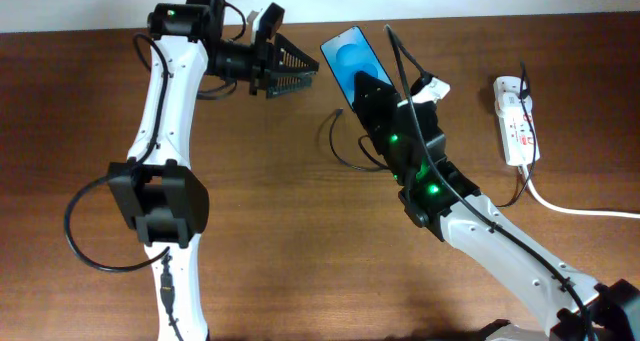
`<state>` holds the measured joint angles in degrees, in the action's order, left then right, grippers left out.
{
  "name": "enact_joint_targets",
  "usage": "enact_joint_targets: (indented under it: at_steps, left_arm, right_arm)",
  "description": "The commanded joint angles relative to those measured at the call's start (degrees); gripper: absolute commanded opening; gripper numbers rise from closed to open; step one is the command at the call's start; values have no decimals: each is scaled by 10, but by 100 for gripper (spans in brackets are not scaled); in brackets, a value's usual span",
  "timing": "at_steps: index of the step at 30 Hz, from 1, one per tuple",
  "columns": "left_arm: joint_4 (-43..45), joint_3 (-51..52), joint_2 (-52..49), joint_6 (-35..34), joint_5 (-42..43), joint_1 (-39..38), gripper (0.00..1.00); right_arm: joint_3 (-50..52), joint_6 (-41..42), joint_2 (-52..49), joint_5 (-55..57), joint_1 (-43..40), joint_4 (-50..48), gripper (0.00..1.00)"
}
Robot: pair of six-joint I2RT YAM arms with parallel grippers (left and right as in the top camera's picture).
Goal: Plug charger to phone and switch on socket
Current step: 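Regrasp the phone's top edge with the left gripper from the right gripper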
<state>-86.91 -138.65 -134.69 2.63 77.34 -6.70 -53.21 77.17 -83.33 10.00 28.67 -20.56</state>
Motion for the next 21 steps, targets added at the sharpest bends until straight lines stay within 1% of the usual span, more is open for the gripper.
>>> enact_joint_targets:
  at_steps: [1, 4, 6, 8, 9, 12, 14, 16, 19, 21]
  left_arm:
    - [10, -2, 6, 18, -7, -3, 61]
    - [34, -2, 6, 12, -15, -3, 66]
    - [52, -2, 6, -11, -40, -3, 67]
    - [80, -2, 6, -37, -42, -6, 67]
    - [91, -2, 6, -58, -61, -11, 67]
    - [102, 0, 5, -78, -92, -20, 67]
    - [137, 7, 6, -121, -88, -26, 67]
    - [171, 23, 6, -148, -81, -30, 67]
    - [180, 46, 6, -150, -70, -25, 66]
    - [200, 72, 5, -151, -45, -22, 66]
  right_arm:
    - [-11, 62, -5, -33, 2, -7, 4]
    - [-11, 75, -6, -38, 2, -16, 4]
    - [-11, 87, -7, -38, 2, -16, 4]
    - [-11, 86, -7, -40, 2, -16, 4]
    - [-11, 86, -7, -40, 2, -16, 4]
    - [-11, 84, -7, -40, 2, -16, 4]
    - [-11, 84, -8, -42, 2, -16, 4]
    - [-11, 71, -9, -44, 2, -15, 4]
    - [-11, 71, -9, -44, 2, -13, 4]
    - [-11, 71, -13, -44, 2, -13, 4]
